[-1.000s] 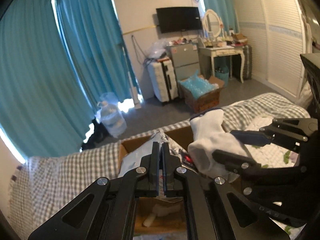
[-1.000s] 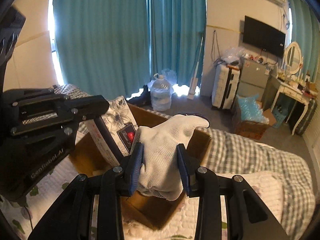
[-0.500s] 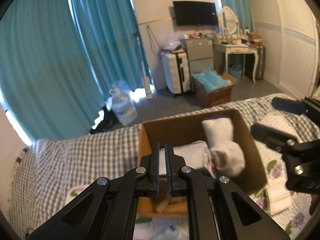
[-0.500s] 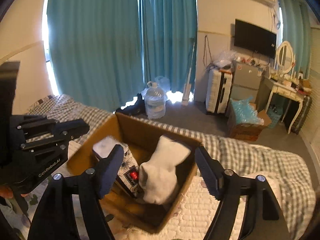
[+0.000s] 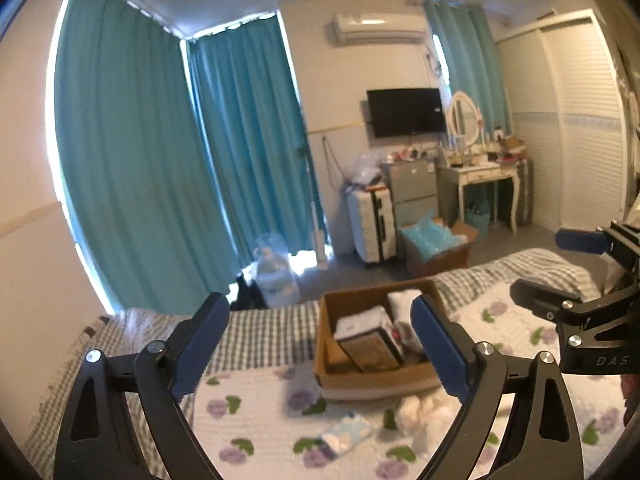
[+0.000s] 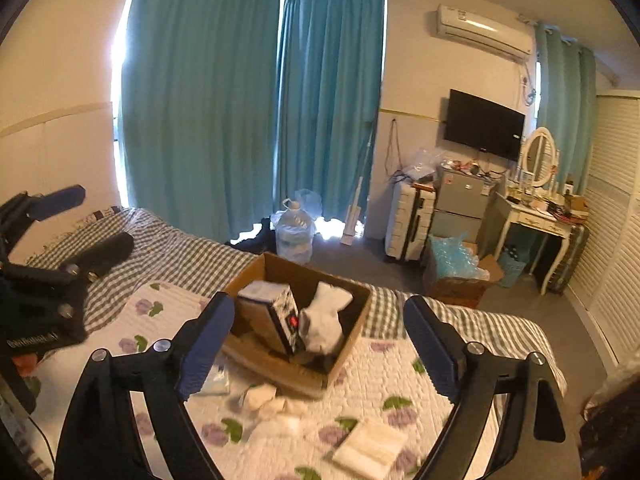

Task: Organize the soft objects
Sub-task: 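Grasp the blue tissue pack with the left tool while the right grasps the white sock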

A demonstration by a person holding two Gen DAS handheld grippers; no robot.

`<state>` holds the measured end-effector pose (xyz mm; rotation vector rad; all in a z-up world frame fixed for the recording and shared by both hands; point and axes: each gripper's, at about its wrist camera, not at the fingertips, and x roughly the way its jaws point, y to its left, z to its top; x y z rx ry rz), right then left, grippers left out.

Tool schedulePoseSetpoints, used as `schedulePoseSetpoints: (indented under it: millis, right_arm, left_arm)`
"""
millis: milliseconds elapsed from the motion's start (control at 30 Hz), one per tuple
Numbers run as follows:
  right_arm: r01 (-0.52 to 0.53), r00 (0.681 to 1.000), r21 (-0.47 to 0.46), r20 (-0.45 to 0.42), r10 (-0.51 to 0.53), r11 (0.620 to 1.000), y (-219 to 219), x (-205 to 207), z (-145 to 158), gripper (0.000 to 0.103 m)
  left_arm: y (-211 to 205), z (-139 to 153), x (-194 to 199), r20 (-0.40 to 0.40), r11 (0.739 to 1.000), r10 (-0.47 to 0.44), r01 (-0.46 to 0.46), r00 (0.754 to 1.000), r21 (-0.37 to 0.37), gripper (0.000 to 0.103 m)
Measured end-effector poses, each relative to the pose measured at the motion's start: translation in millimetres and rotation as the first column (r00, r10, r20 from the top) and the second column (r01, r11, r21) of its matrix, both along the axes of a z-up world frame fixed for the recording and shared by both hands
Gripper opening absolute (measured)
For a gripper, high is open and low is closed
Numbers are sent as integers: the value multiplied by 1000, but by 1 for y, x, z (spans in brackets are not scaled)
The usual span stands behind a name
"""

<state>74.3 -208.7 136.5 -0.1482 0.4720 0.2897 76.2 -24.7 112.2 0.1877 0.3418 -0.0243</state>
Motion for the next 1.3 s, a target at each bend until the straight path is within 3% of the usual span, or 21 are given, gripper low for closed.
schedulePoseSetpoints:
  millis: [167,233,400,567,700,867,1033,1133,1300]
  right_arm:
    - [23,1000,0,-3,-23,1000,-5,-50,-4,103]
    - [32,999,9,1,-32,999,-7,-69,-15,103]
    - [33,997,4,-76,-32,999,-1,-81,-64,103]
    - [18,976,-18,-216,-22,1000,15,-55,-136,103]
    - [2,960,-54,-279,-17,999,25,-23,-178,103]
    - [-17,952,-35,-306,5,999,26,25,-190,103]
    - [-64,940,-23,-338,53,998,25,60,-209,103]
    - [-66,918,10,-390,65,998,17,65,-234,95]
    - [-71,883,-12,-465,58,997,17,76,-263,84]
  left_arm:
    - [14,-13,-32,-6,999,-5,5,1000,-35,96]
    - [20,-26,-37,-23,998,-3,1,1000,-65,103]
    - [27,-71,-35,-101,993,18,-29,995,-111,103]
    - [30,-136,-8,-243,992,16,-46,970,-120,103]
    - [26,-169,26,-322,992,19,-57,947,-109,103]
    - [22,-184,70,-354,994,12,-50,935,-99,103]
    - [25,-222,103,-408,993,11,-58,913,-104,103]
    - [34,-253,108,-449,991,30,-85,893,-102,103]
    - [37,-277,114,-501,989,29,-97,865,-110,102]
